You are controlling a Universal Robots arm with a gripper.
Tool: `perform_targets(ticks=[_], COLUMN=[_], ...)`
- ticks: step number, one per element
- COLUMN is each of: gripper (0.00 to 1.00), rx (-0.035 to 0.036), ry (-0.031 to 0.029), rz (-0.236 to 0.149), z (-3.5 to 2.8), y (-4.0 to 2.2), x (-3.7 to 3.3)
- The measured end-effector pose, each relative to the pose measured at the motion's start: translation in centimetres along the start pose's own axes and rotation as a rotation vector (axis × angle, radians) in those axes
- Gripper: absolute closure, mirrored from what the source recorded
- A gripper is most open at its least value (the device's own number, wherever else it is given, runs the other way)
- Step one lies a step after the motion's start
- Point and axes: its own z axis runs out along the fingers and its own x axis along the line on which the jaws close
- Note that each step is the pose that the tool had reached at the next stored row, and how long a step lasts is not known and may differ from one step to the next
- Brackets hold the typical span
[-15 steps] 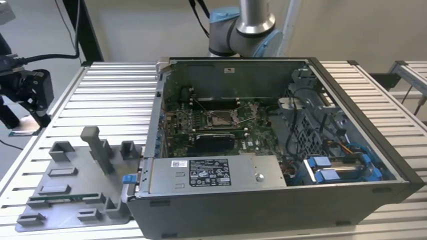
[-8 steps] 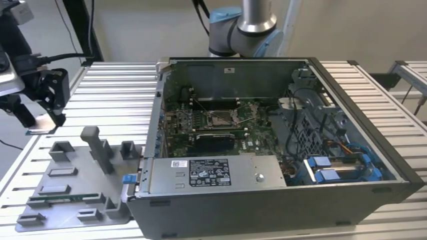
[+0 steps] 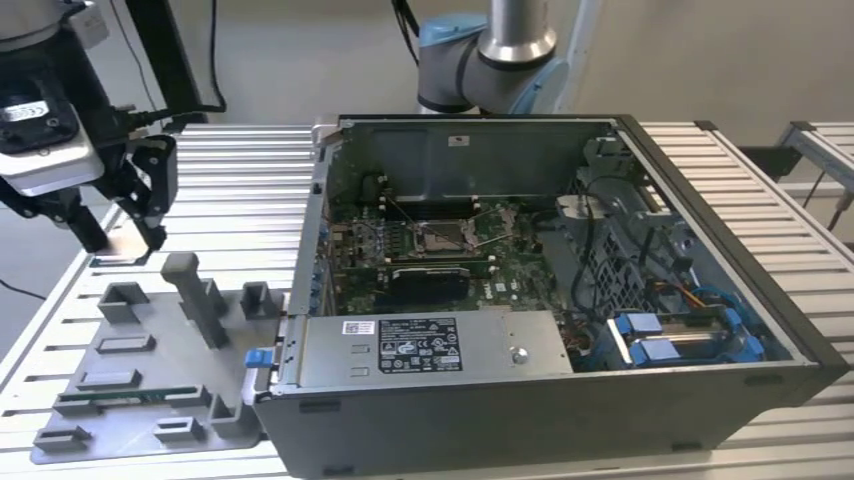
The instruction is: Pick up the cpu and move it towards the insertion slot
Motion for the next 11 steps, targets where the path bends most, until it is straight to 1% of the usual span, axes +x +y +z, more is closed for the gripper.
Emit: perform_targets(ticks=[11], gripper=[1.0], rx=[0.0], ry=[0.0001], rz=[0.0], z=[-0.01], y=[0.14], x=[-4.25])
